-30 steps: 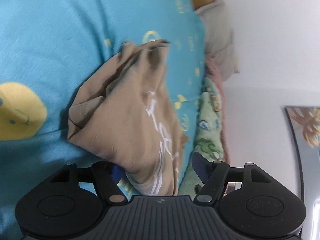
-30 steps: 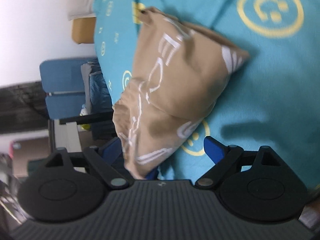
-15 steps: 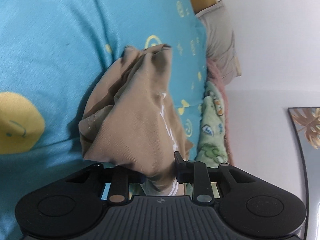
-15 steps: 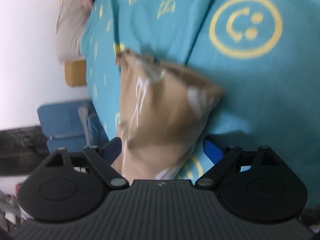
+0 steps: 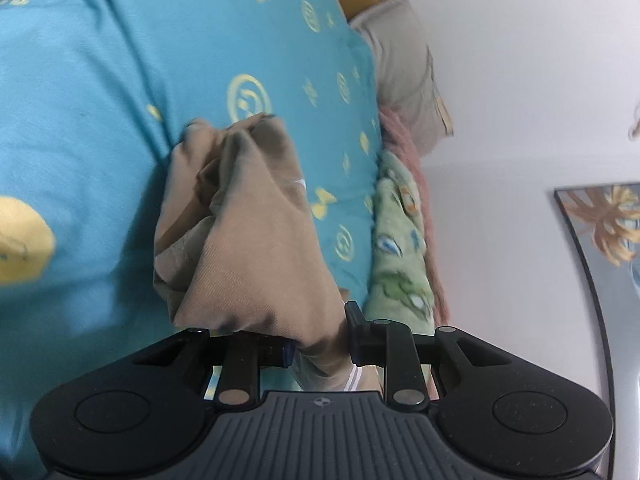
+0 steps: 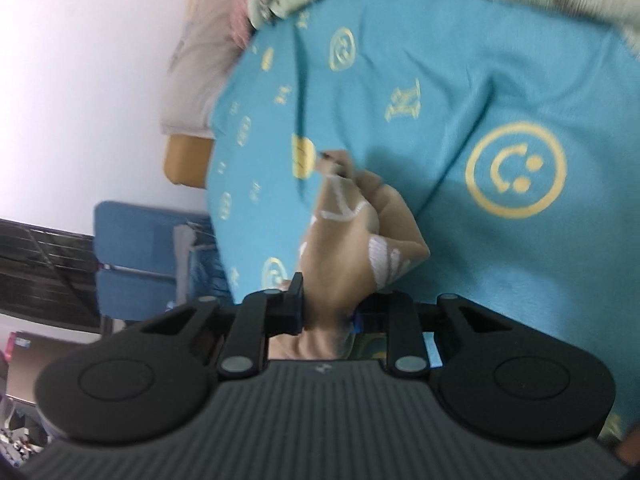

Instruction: Fold clothes

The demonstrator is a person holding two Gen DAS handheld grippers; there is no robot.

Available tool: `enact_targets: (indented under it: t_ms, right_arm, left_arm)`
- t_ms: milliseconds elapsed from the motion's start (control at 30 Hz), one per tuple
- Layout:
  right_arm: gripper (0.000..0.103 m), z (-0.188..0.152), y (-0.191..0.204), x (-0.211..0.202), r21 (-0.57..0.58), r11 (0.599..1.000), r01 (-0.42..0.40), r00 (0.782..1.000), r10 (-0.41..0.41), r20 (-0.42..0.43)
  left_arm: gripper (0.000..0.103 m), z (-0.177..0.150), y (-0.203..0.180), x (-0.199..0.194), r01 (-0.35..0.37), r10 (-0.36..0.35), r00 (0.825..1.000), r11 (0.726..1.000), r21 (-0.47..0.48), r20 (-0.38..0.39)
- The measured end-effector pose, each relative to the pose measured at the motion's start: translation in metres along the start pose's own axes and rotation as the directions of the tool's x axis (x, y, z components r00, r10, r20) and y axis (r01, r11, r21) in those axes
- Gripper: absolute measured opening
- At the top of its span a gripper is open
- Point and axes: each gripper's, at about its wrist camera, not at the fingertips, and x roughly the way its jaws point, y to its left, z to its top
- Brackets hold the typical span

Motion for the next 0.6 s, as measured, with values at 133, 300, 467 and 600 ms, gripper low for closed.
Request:
enact_targets:
  t_ms: [133,300,467,600]
  right_arm:
    - [0.025,0.012,0.013,-0.031,-0.045,0.999,-0.012,0.999,0.015,0.047]
    - [0.025,0.068,0.034,-0.083,-0.041,0.999,0.014,0.99,-0.008,0.144]
    - [0.025,0.161,0.062,-0.134,-0.064,0.998,0.027,0.953,-0.006,0.302]
    - [0.024,0.231,0.094,-0.186,-0.165,0.986,0.03,0.88,0.052,0.471]
  left_arm:
    - [0.026,-0.015,-0.055,0.006,-0.003,0.008,0.996,0.999,0.046,-0.087]
    - [0.026,-0.036,-0.149,0.06,-0.006,0.04,0.98,0.985,0.174,-0.192]
    - [0.025,-0.068,-0.254,0.142,0.077,0.002,0.957,0.962,0.261,-0.29]
    - [0.025,-0.102,-0.339,0.209,0.206,-0.109,0.94,0.935,0.287,-0.323]
